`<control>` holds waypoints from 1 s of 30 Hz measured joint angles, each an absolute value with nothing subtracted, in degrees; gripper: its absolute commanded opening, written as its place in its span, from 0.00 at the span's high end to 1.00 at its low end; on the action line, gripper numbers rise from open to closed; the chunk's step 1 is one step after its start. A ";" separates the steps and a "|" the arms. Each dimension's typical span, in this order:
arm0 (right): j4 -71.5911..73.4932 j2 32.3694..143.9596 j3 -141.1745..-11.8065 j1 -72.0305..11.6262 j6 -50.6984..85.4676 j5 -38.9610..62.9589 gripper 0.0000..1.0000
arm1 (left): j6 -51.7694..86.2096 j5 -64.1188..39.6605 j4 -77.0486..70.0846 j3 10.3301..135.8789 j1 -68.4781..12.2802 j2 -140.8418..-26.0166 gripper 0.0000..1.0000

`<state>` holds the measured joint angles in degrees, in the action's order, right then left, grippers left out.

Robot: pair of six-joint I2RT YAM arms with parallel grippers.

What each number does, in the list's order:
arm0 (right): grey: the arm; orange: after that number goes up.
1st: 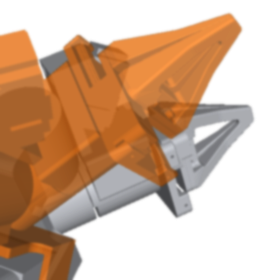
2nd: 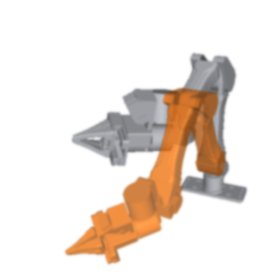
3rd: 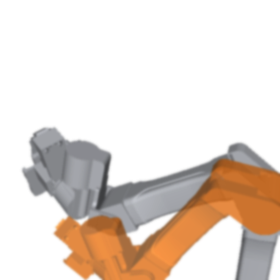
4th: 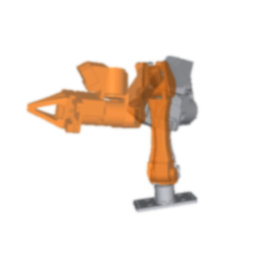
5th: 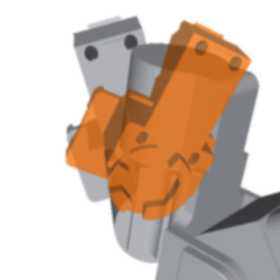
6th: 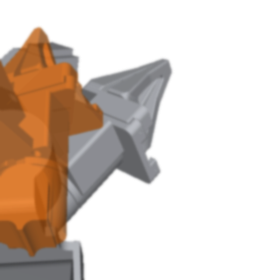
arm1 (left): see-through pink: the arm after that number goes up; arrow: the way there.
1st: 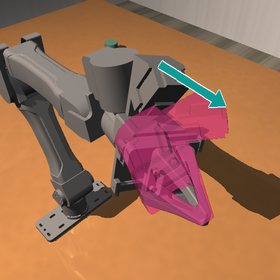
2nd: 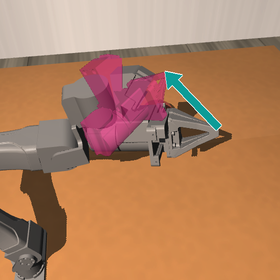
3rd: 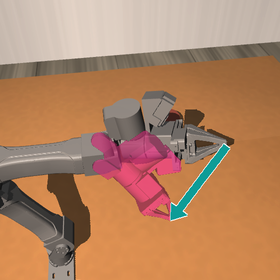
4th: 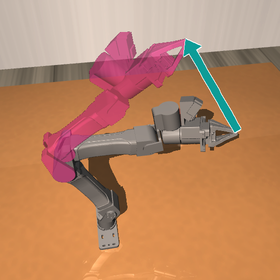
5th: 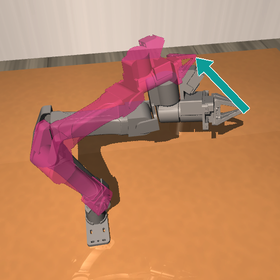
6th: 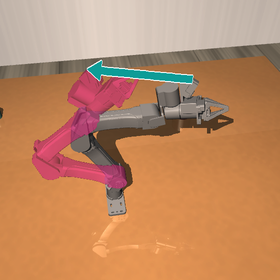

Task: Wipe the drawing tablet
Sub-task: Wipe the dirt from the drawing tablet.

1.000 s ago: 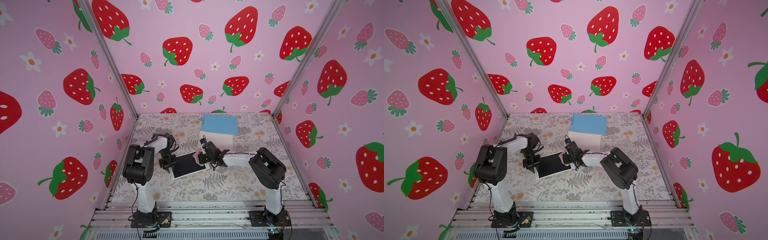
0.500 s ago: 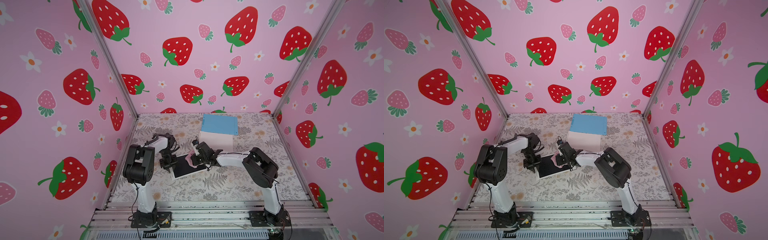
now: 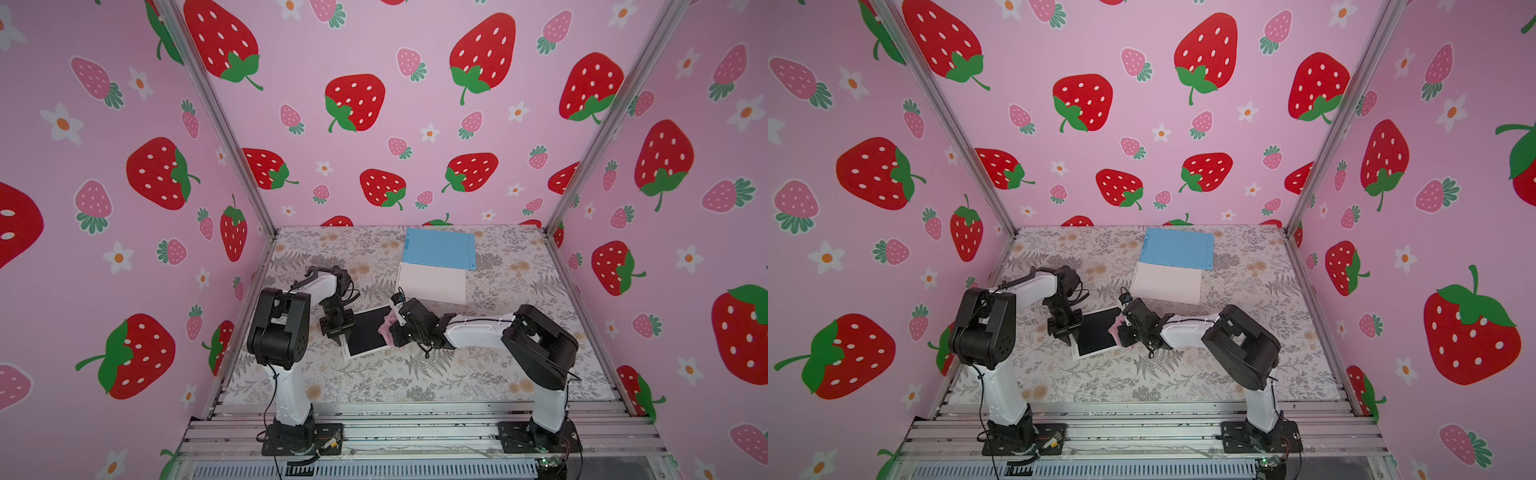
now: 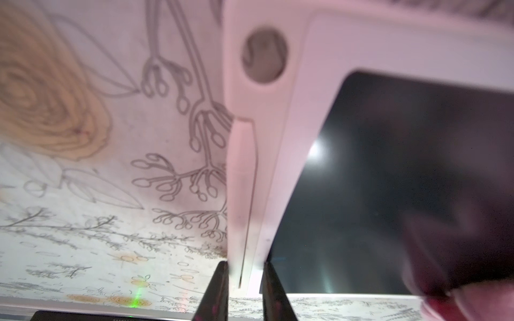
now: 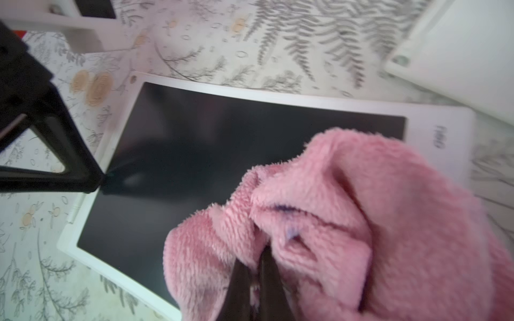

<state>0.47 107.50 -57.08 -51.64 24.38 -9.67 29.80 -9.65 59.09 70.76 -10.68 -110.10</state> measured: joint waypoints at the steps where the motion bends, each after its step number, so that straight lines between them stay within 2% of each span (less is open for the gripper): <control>1: 0.80 106.10 -55.44 -50.35 24.40 -9.39 1.00 | 29.78 -9.67 59.09 70.83 -10.74 -110.17 0.79; 4: 0.82 103.90 -53.43 -48.64 24.67 -8.84 1.00 | 29.78 -9.72 59.18 70.96 -10.85 -110.30 0.80; 9: -1.80 108.81 -61.87 -55.59 24.73 -11.16 1.00 | 29.78 -9.67 59.57 71.35 -10.96 -110.63 0.80; 11: -2.17 109.65 -61.52 -56.84 25.02 -11.42 1.00 | 29.76 -9.67 59.61 71.40 -11.00 -110.67 0.80; 19: 3.49 102.02 -50.37 -49.23 25.47 -9.58 1.00 | 29.12 -11.79 58.43 71.40 -12.53 -110.65 0.83; 22: 2.13 106.52 -57.84 -52.58 24.49 -10.35 1.00 | 28.99 -11.99 58.13 71.44 -13.13 -110.67 0.84; 26: 1.15 118.02 -73.08 -57.49 23.27 -10.11 1.00 | 28.73 -11.92 58.11 71.42 -13.17 -110.67 0.84; 30: 2.76 118.24 -70.46 -54.46 24.25 -6.83 1.00 | 28.69 -12.19 57.60 71.11 -13.19 -110.45 0.84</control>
<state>2.76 118.24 -70.46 -54.46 24.25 -6.83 28.69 -12.19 57.60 71.11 -13.19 -110.45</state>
